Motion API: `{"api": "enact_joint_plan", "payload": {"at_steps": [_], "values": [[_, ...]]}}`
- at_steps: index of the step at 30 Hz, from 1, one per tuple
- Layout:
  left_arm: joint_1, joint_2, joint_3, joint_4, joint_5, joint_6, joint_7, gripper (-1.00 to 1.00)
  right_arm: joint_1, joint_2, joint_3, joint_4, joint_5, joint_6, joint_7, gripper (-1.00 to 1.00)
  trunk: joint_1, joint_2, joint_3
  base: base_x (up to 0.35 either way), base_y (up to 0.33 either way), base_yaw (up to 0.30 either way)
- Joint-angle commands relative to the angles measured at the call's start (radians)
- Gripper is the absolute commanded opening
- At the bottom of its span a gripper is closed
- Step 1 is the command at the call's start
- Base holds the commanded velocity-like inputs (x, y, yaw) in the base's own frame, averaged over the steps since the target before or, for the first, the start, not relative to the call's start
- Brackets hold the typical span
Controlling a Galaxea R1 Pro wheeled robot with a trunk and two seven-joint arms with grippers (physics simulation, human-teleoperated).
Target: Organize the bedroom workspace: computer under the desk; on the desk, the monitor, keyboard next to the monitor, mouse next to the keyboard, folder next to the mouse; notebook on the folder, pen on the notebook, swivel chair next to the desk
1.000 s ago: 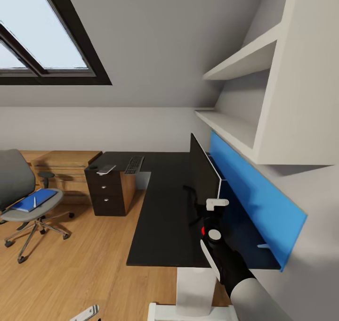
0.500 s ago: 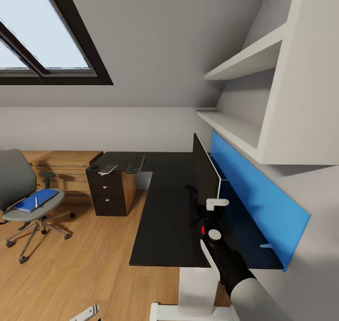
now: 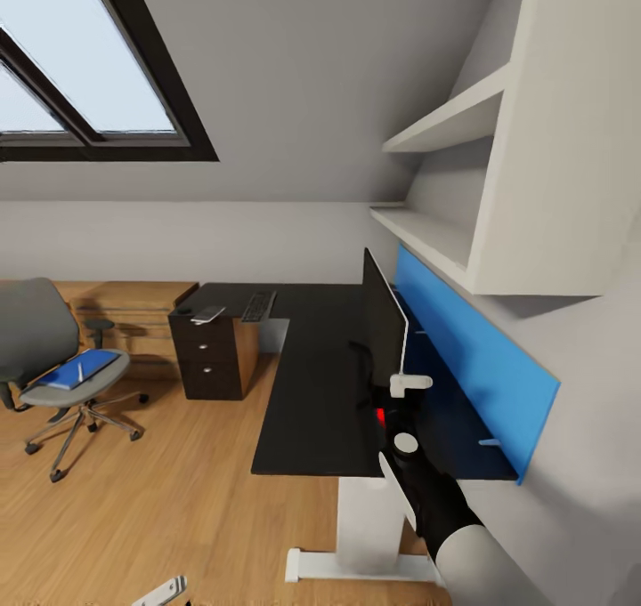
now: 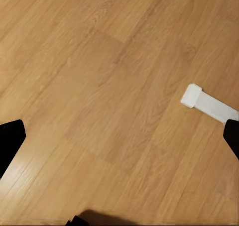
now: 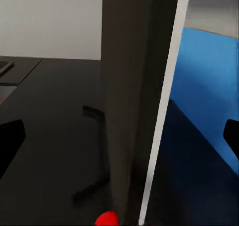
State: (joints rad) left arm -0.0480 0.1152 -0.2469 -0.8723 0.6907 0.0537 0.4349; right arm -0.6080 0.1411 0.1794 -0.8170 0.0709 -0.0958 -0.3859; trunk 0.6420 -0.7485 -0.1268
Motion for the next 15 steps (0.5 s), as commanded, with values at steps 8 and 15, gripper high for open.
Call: {"api": "enact_joint_plan", "payload": {"at_steps": [8, 15], "values": [[0.0, 0.001, -0.005, -0.002, 0.004, 0.003, 0.008, 1.0, -0.001, 0.0, 0.002, 0.022, 0.007, 0.001, -0.011, 1.0, 0.0, -0.001, -0.002, -0.337, 0.0, 0.0], [0.0, 0.001, -0.004, -0.002, 0.005, 0.004, 0.008, 1.0, 0.05, -0.004, 0.0, 0.033, 0.007, -0.004, -0.017, 1.0, 0.0, -0.001, -0.002, -0.337, 0.0, 0.0]]}}
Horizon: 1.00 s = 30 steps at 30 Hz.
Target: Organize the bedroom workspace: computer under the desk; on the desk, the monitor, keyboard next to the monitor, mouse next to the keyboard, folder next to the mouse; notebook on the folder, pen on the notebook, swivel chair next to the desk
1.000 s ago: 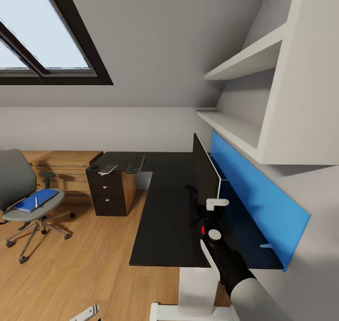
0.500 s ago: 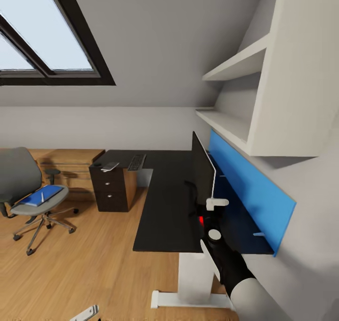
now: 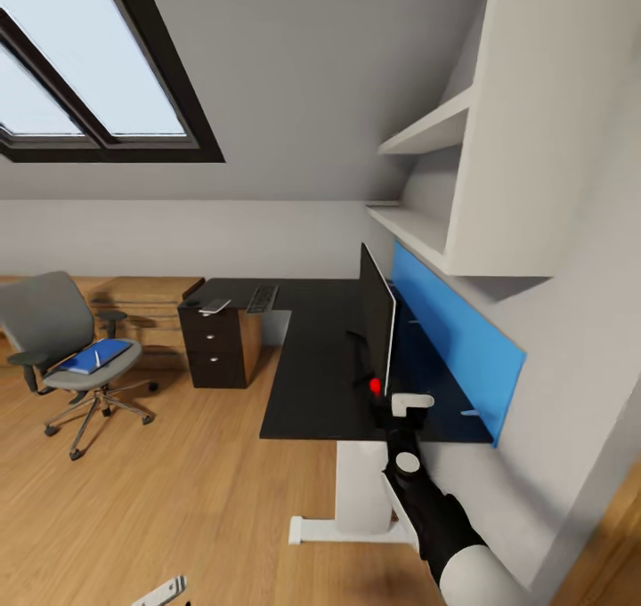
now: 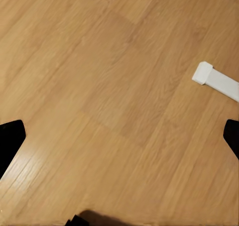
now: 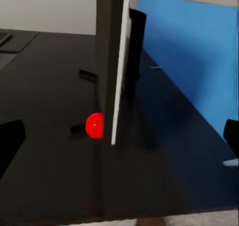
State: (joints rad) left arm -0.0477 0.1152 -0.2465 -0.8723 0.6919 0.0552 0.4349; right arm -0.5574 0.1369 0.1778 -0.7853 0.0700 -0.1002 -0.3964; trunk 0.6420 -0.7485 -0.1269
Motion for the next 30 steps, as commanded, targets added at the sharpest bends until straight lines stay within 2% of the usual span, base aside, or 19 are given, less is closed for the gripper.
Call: {"api": "enact_joint_plan", "payload": {"at_steps": [1, 5, 14, 17, 19, 21, 27, 29, 30], "values": [[-0.001, 0.001, -0.005, -0.002, 0.004, 0.003, 0.008, 1.0, 0.007, -0.001, 0.002, 0.001, 0.008, 0.0, -0.007, 1.0, 0.0, -0.001, -0.002, -0.336, 0.0, 0.0], [-0.001, 0.001, -0.004, -0.002, 0.004, 0.003, 0.008, 1.0, 0.085, -0.003, 0.002, 0.001, 0.01, -0.042, -0.008, 1.0, 0.0, -0.001, -0.002, -0.191, 0.0, 0.0], [-0.001, -0.007, -0.005, -0.002, 0.003, 0.001, 0.007, 1.0, 0.192, -0.005, 0.001, 0.007, 0.008, -0.078, -0.009, 1.0, 0.0, -0.001, -0.002, -0.032, 0.0, 0.0], [-0.001, -0.008, -0.005, -0.002, 0.003, 0.001, 0.007, 1.0, 0.229, -0.012, 0.001, 0.04, 0.007, -0.115, -0.009, 1.0, 0.0, -0.001, -0.002, -0.005, 0.0, 0.0], [-0.001, -0.008, -0.005, -0.002, 0.003, 0.001, 0.007, 1.0, 0.244, -0.019, 0.0, 0.088, 0.006, -0.166, -0.009, 1.0, -0.004, 0.006, 0.001, -0.002, 0.0, 0.0], [-0.001, -0.01, -0.005, -0.002, 0.003, 0.003, 0.008, 1.0, 0.255, -0.025, -0.001, 0.194, 0.005, -0.251, -0.009, 1.0, -0.012, 0.02, 0.008, 0.0, 0.0, 0.0], [-0.001, -0.016, -0.005, -0.002, 0.003, 0.005, 0.008, 1.0, 0.259, -0.029, -0.003, 0.309, 0.002, -0.322, -0.009, 1.0, -0.035, 0.062, 0.027, 0.0, 0.0, 0.0], [-0.001, -0.018, -0.006, -0.002, 0.004, 0.007, 0.008, 1.0, 0.259, -0.034, -0.003, 0.389, 0.001, -0.379, -0.009, 1.0, -0.043, 0.076, 0.033, 0.0, 0.0, 0.0], [-0.001, -0.019, -0.006, -0.002, 0.004, 0.008, 0.007, 1.0, 0.26, -0.041, -0.003, 0.482, 0.001, -0.446, -0.009, 1.0, -0.046, 0.083, 0.036, 0.0, 0.0, 0.0]]}}
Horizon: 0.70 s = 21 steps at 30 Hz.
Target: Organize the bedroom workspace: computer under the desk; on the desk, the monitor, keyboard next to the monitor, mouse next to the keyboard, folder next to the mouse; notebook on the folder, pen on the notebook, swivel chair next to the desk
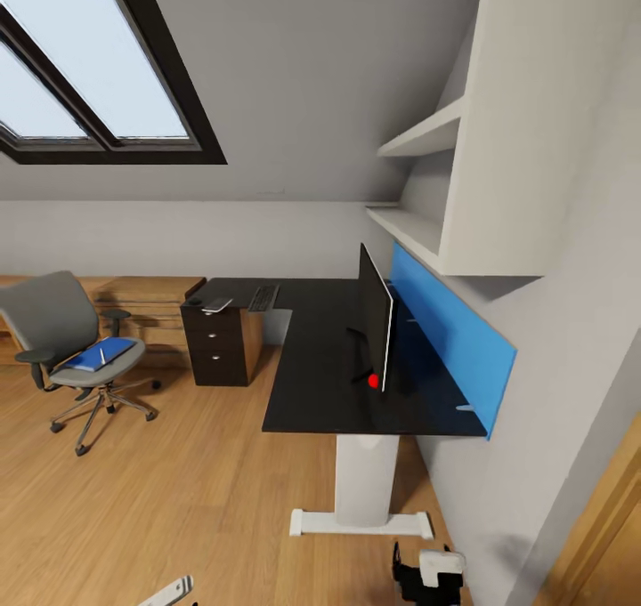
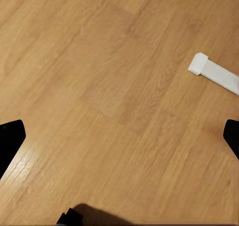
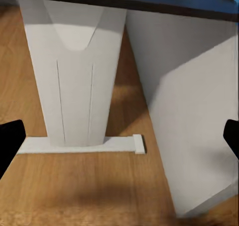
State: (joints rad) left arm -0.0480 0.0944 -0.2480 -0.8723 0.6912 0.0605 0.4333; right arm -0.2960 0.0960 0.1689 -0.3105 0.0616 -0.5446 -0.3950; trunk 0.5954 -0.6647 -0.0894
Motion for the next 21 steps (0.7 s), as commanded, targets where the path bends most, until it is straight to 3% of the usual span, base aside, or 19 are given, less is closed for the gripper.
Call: {"api": "enact_joint_plan", "payload": {"at_steps": [1, 3, 7, 10, 11, 14, 16, 18, 21], "values": [[-0.001, 0.001, -0.005, -0.002, 0.004, 0.003, 0.008, 1.0, -0.002, -0.001, 0.006, 0.029, 0.009, -0.018, -0.01, 1.0, -0.004, 0.006, 0.002, 0.0, 0.0, 0.0], [-0.001, 0.001, -0.007, -0.002, 0.004, 0.004, 0.007, 1.0, -0.002, -0.005, 0.006, 0.114, 0.008, -0.089, -0.01, 1.0, -0.011, 0.02, 0.008, 0.0, 0.0, 0.0], [-0.001, 0.001, -0.023, -0.002, 0.004, 0.006, 0.005, 1.0, -0.002, -0.008, 0.006, 0.212, 0.006, -0.14, -0.01, 1.0, -0.027, 0.048, 0.02, 0.0, 0.0, 0.0], [-0.001, 0.002, -0.027, -0.002, 0.004, 0.007, 0.004, 1.0, -0.001, -0.008, 0.005, 0.236, -0.009, -0.147, -0.01, 1.0, -0.038, 0.069, 0.03, 0.0, 0.0, 0.0], [0.0, 0.003, -0.029, -0.002, 0.005, 0.017, 0.003, 1.0, -0.001, -0.01, 0.005, 0.244, -0.05, -0.149, -0.008, 1.0, -0.042, 0.076, 0.033, 0.0, 0.0, 0.0], [-0.001, 0.005, -0.028, -0.002, 0.005, 0.042, 0.003, 1.0, -0.001, -0.012, 0.006, 0.247, -0.07, -0.15, -0.006, 1.0, -0.053, 0.097, 0.042, 0.0, 0.0, 0.0], [-0.001, 0.006, -0.027, -0.001, 0.005, 0.131, 0.003, 1.0, -0.001, -0.033, 0.007, 0.26, -0.092, -0.148, -0.003, 1.0, -0.061, 0.111, 0.049, 0.0, 0.0, 0.0], [-0.001, 0.005, -0.027, 0.008, 0.007, 0.137, 0.003, 1.0, -0.001, -0.034, 0.007, 0.271, -0.092, -0.147, -0.003, 1.0, -0.069, 0.125, 0.055, 0.0, 0.0, 0.0], [-0.001, 0.008, -0.025, 0.09, 0.007, 0.136, 0.002, 1.0, -0.001, -0.035, 0.008, 0.311, -0.091, -0.143, -0.003, 1.0, -0.08, 0.146, 0.064, 0.0, 0.0, 0.0]]}}
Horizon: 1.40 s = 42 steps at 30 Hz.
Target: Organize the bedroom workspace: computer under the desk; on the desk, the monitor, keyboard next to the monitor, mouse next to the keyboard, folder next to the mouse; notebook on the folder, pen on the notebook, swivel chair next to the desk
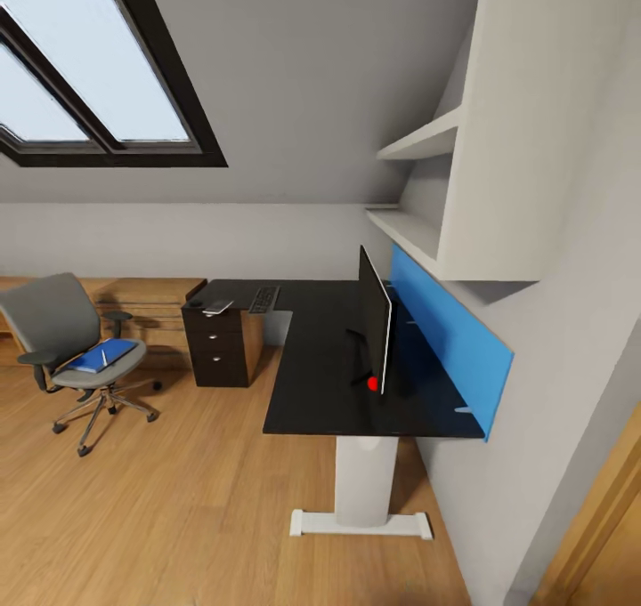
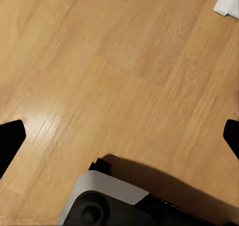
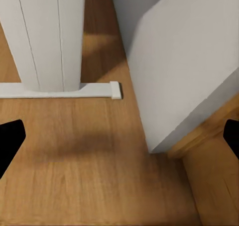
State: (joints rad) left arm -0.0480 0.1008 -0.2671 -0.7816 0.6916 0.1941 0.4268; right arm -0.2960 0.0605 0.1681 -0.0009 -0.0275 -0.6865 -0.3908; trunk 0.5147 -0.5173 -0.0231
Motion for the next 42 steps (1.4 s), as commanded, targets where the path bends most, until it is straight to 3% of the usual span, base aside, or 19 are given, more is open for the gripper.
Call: {"api": "enact_joint_plan", "payload": {"at_steps": [1, 7, 9, 17, 30, 35, 38, 42], "values": [[0.0, 0.002, -0.006, 0.057, 0.004, 0.001, -0.004, 1.0, -0.001, 0.002, 0.01, 0.013, -0.002, 0.0, -0.007, 1.0, -0.003, 0.005, 0.001, 0.0, 0.0, 0.0], [-0.001, 0.002, -0.007, 0.172, -0.001, -0.006, -0.07, 1.0, -0.001, -0.001, 0.01, 0.02, -0.002, 0.001, -0.007, 1.0, -0.026, 0.047, 0.02, 0.0, 0.0, 0.0], [0.0, 0.001, -0.008, 0.203, -0.001, -0.037, -0.101, 1.0, -0.001, -0.001, 0.01, 0.02, -0.002, 0.001, -0.007, 1.0, -0.034, 0.061, 0.026, 0.0, 0.0, 0.0], [0.0, 0.0, -0.009, 0.235, 0.0, -0.096, -0.122, 1.0, -0.001, -0.001, 0.01, 0.021, -0.002, 0.001, -0.007, 1.0, -0.065, 0.117, 0.051, 0.0, 0.0, 0.0], [-0.001, 0.001, -0.009, 0.242, -0.003, -0.108, -0.125, 1.0, -0.001, -0.001, 0.01, 0.021, -0.002, 0.001, -0.007, 1.0, -0.065, 0.117, 0.051, 0.0, 0.0, 0.0], [0.0, 0.002, -0.011, 0.242, -0.002, -0.15, -0.139, 1.0, -0.001, -0.001, 0.01, 0.021, -0.002, 0.001, -0.007, 1.0, -0.065, 0.117, 0.051, 0.0, 0.0, 0.0], [-0.001, 0.004, -0.015, 0.242, -0.037, -0.163, -0.214, 1.0, -0.001, -0.001, 0.01, 0.021, -0.002, 0.001, -0.007, 1.0, -0.065, 0.117, 0.051, 0.0, 0.0, 0.0], [-0.001, 0.004, -0.016, 0.242, -0.068, -0.168, -0.233, 1.0, -0.001, -0.001, 0.01, 0.021, -0.002, 0.001, -0.007, 1.0, -0.065, 0.117, 0.051, 0.0, 0.0, 0.0]]}}
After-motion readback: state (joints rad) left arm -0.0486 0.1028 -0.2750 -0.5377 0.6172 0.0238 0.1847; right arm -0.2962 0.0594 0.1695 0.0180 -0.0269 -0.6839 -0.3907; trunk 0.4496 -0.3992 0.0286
